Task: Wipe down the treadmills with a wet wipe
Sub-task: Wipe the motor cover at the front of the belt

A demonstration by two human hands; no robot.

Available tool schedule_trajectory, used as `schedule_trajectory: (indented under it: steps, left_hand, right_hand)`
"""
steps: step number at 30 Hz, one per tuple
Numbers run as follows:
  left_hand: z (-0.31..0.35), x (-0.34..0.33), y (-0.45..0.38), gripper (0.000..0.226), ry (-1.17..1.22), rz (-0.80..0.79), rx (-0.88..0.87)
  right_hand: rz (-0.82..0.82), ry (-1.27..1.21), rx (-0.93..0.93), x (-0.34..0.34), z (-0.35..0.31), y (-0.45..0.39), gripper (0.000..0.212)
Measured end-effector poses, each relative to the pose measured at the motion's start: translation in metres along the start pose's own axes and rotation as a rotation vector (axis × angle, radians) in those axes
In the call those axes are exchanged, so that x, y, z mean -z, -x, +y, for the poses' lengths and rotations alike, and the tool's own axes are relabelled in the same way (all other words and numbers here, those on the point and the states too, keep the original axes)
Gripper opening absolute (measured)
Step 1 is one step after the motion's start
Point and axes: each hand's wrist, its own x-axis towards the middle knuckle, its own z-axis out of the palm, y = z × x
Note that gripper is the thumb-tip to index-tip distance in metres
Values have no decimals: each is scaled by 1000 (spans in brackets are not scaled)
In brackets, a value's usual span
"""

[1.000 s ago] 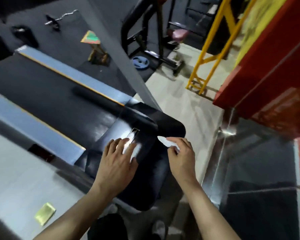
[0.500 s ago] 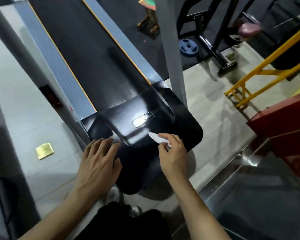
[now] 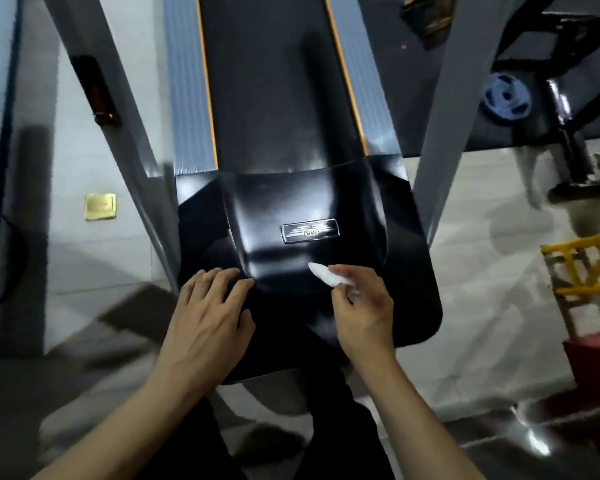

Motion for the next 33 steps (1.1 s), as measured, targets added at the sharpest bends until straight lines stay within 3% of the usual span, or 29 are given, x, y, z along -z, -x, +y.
schedule_trajectory:
  steps: [3, 7, 13, 20, 26, 30, 33]
  left_hand:
    - [14, -47, -27, 47, -3, -29, 86]
    - [19, -113, -69, 47, 13, -67, 144]
    - [-6, -219, -150, 50, 20, -74, 102]
    - [-55, -334, -245, 64, -23, -58, 77]
    - [-85, -376, -278, 67, -111, -21, 136]
    - [-86, -380, -276, 67, -98, 11, 137]
    - [-86, -377, -277, 68, -105, 3, 139]
  right_hand:
    - [-128, 83, 39, -5, 51, -38, 37]
    - [-172, 158, 95, -31, 121, -90, 37]
    - [-159, 160, 75, -90, 198, -174, 32]
    - [-131, 166, 188, -166, 251, -276, 24]
    - [-25, 378, 423, -206, 270, -358, 34]
    - [-215, 394, 363, -237, 293, -357, 36]
    - [-198, 260, 210, -249, 295, -351, 35]
